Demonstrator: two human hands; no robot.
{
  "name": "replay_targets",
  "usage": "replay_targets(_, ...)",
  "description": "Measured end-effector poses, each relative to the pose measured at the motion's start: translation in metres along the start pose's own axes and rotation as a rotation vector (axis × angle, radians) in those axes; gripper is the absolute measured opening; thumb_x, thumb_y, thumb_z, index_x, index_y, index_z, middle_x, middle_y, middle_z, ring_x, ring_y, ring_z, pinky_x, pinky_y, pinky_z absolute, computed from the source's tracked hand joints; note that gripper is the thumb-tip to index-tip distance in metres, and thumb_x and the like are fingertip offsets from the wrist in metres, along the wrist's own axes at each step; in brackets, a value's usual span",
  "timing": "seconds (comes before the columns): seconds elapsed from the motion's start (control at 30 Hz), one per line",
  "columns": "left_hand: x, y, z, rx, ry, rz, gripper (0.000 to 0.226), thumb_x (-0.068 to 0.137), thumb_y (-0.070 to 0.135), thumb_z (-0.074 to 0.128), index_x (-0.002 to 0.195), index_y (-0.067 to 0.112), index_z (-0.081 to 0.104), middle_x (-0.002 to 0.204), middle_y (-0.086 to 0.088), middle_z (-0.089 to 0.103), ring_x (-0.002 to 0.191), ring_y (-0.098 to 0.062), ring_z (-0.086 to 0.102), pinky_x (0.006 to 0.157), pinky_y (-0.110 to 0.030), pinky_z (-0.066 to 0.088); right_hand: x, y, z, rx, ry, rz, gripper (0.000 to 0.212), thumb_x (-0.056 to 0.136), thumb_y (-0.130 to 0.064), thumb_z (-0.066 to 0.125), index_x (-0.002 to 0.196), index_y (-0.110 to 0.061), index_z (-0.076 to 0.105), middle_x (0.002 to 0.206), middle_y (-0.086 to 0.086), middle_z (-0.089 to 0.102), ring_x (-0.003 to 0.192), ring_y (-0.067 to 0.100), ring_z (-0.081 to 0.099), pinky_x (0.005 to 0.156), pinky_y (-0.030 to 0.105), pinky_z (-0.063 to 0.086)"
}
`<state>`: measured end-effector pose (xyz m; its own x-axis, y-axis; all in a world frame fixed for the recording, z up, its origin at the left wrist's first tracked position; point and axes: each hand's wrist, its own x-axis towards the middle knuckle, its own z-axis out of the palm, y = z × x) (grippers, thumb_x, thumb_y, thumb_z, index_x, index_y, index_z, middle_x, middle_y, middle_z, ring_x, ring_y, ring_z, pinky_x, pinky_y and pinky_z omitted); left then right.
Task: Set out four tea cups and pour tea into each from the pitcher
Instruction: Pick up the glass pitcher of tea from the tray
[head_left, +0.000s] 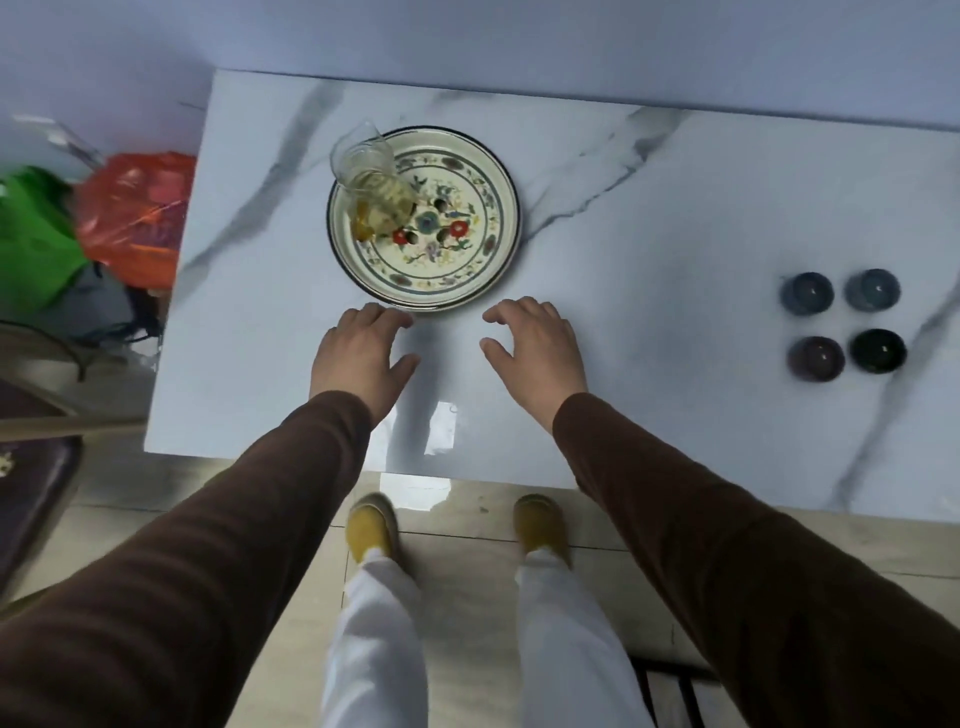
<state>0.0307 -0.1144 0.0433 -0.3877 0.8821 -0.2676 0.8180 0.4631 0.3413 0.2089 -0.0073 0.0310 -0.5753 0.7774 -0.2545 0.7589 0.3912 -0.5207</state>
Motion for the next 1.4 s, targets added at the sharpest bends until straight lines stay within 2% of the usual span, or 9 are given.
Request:
replay_targets(0.33,0.050,-0.097,-0.032,-0.022,-0.030,0.059,0.039,0.084,0.029,0.065,0.121,0.016,0.058,0.122,-0.008,0.059,0.115,-0.031,0.050,0.094,-0.044,0.043,0.054,-0.087,0.053,0.222,0.078,0.113,0.026,0.089,-0.025,0.060,0.114,-0.017,0.063,0.112,0.001,0.062,0.103,0.020,0.058,0.091,0.042,0.049)
replay_targets(0.53,0.088,-0.111,-0.035,-0.030,-0.018,0.045,0.040,0.084,0.027,0.065,0.122,0.017,0.057,0.122,-0.008,0.058,0.115,-0.032,0.048,0.094,-0.044,0.043,0.103,-0.102,0.064,0.415,0.098,0.181,0.032,0.092,-0.031,0.060,0.121,-0.017,0.060,0.123,0.001,0.057,0.098,0.018,0.061,0.090,0.042,0.051)
replay_targets(0.7,0.118,-0.117,-0.037,-0.021,-0.004,0.077,0.039,0.085,0.029,0.063,0.122,0.015,0.057,0.120,-0.009,0.058,0.113,-0.033,0.048,0.094,-0.046,0.043,0.134,-0.115,0.075,0.611,0.135,0.231,0.039,0.091,-0.037,0.063,0.123,-0.016,0.061,0.123,0.001,0.055,0.111,0.020,0.057,0.095,0.045,0.049)
replay_targets(0.87,0.140,-0.123,-0.038,-0.024,0.009,0.144,0.041,0.084,0.027,0.065,0.121,0.011,0.056,0.120,-0.010,0.058,0.112,-0.034,0.048,0.094,-0.046,0.042,0.152,-0.135,0.093,0.810,0.167,0.351,0.027,0.094,-0.035,0.062,0.111,-0.015,0.067,0.112,0.002,0.062,0.103,0.018,0.059,0.096,0.043,0.049)
replay_targets(0.9,0.144,-0.125,-0.038,-0.022,0.005,0.160,0.041,0.084,0.027,0.065,0.121,0.011,0.056,0.120,-0.011,0.058,0.112,-0.034,0.048,0.094,-0.046,0.043,0.154,-0.139,0.095,0.908,0.170,0.392,0.023,0.095,-0.033,0.061,0.108,-0.015,0.067,0.106,0.001,0.065,0.096,0.015,0.060,0.093,0.040,0.050)
replay_targets(1.0,0.151,-0.130,-0.039,-0.022,0.003,0.187,0.041,0.084,0.027,0.066,0.121,0.011,0.057,0.120,-0.011,0.058,0.111,-0.034,0.048,0.093,-0.045,0.043,0.158,-0.150,0.102,1.187,0.196,0.496,0.024,0.099,-0.027,0.055,0.105,-0.007,0.066,0.084,-0.003,0.062,0.064,0.006,0.050,0.066,0.026,0.047)
replay_targets(1.07,0.154,-0.131,-0.041,-0.013,-0.004,0.198,0.042,0.083,0.027,0.066,0.121,0.012,0.057,0.120,-0.010,0.058,0.112,-0.034,0.048,0.093,-0.044,0.043,0.158,-0.155,0.104,1.268,0.226,0.544,0.024,0.102,-0.024,0.050,0.106,-0.005,0.064,0.081,-0.003,0.059,0.061,0.003,0.048,0.059,0.018,0.044)
replay_targets(1.27,0.157,-0.125,-0.047,0.033,-0.029,0.249,0.043,0.083,0.030,0.065,0.122,0.014,0.056,0.121,-0.010,0.058,0.114,-0.033,0.047,0.093,-0.043,0.042,0.142,-0.153,0.091,1.230,0.294,0.580,0.021,0.103,-0.025,0.045,0.091,-0.018,0.060,0.073,-0.010,0.055,0.064,0.004,0.048,0.067,0.024,0.042)
replay_targets(1.4,0.153,-0.105,-0.050,0.071,-0.044,0.290,0.047,0.081,0.032,0.066,0.123,0.015,0.055,0.123,-0.011,0.057,0.116,-0.034,0.047,0.094,-0.045,0.042,0.112,-0.139,0.072,1.191,0.346,0.566,0.022,0.103,-0.025,0.046,0.087,-0.022,0.060,0.079,-0.007,0.057,0.067,0.004,0.049,0.070,0.026,0.042)
